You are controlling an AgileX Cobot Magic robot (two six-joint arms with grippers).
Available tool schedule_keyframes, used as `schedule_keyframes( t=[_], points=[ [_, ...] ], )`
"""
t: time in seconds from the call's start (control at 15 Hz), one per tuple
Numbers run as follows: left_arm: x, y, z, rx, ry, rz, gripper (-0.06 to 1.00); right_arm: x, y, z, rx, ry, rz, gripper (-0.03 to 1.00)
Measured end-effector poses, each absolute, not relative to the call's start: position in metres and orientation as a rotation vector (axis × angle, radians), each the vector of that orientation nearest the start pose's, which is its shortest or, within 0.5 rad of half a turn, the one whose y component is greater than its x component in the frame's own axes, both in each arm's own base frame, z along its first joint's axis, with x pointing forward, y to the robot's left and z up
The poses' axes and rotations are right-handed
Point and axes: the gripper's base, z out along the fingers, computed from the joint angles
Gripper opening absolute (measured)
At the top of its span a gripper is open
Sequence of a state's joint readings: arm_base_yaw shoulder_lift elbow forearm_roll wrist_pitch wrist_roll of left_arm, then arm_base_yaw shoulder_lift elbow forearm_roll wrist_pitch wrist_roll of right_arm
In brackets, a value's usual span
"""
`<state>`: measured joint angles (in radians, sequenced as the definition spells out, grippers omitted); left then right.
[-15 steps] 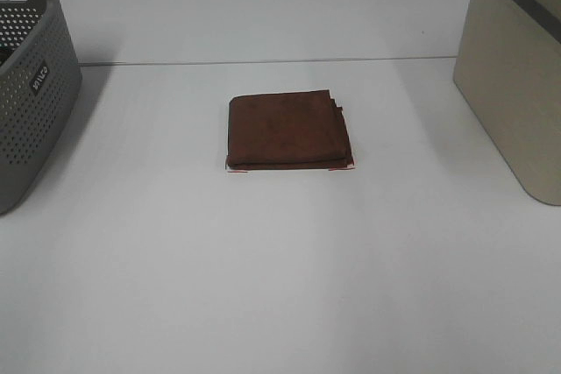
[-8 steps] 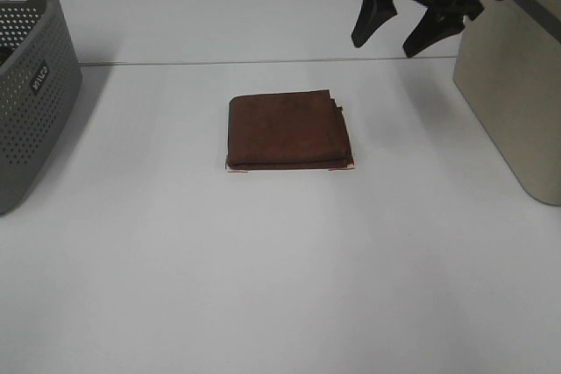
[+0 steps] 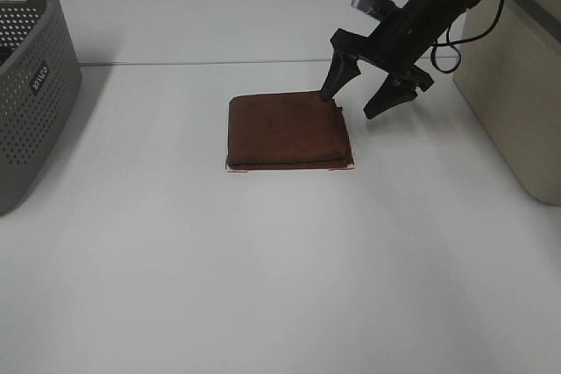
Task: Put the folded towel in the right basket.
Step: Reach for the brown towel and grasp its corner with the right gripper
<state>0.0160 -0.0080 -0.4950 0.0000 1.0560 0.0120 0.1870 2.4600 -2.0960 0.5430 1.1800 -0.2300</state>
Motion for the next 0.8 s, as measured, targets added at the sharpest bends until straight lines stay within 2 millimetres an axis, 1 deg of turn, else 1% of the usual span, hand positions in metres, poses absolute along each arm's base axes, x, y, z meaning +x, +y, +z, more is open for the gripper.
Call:
schedule_keyframes(
  t=[0.13, 0.27, 0.4, 0.47, 0.6, 0.67, 0.73, 0.8],
  points=[
    [-0.005, 0.0, 0.276, -0.004, 2.037, 0.018, 0.97, 0.49, 0.138, 0.125, -0.345, 2.909, 0.777, 0.78],
    [-0.005, 0.0, 0.276, -0.004, 2.037, 0.018, 0.97, 0.492, 0.14, 0.115, -0.359, 2.89, 0.817, 0.78],
    [-0.005, 0.0, 0.276, -0.004, 2.037, 0.018, 0.97, 0.494, 0.143, 0.1, -0.363, 2.872, 0.862, 0.78],
    [-0.005, 0.0, 0.276, -0.004, 2.037, 0.018, 0.97, 0.495, 0.147, 0.096, -0.34, 2.86, 0.908, 0.77],
    [-0.005, 0.0, 0.276, -0.004, 2.037, 0.018, 0.97, 0.495, 0.157, 0.089, -0.353, 2.836, 0.95, 0.75],
    [-0.005, 0.0, 0.276, -0.004, 2.037, 0.018, 0.97, 0.494, 0.165, 0.088, -0.369, 2.824, 0.965, 0.72],
    [-0.005, 0.0, 0.276, -0.004, 2.037, 0.018, 0.97, 0.493, 0.169, 0.086, -0.386, 2.817, 0.958, 0.67],
    [-0.005, 0.0, 0.276, -0.004, 2.037, 0.018, 0.97, 0.493, 0.17, 0.083, -0.385, 2.814, 0.952, 0.55]
  ],
)
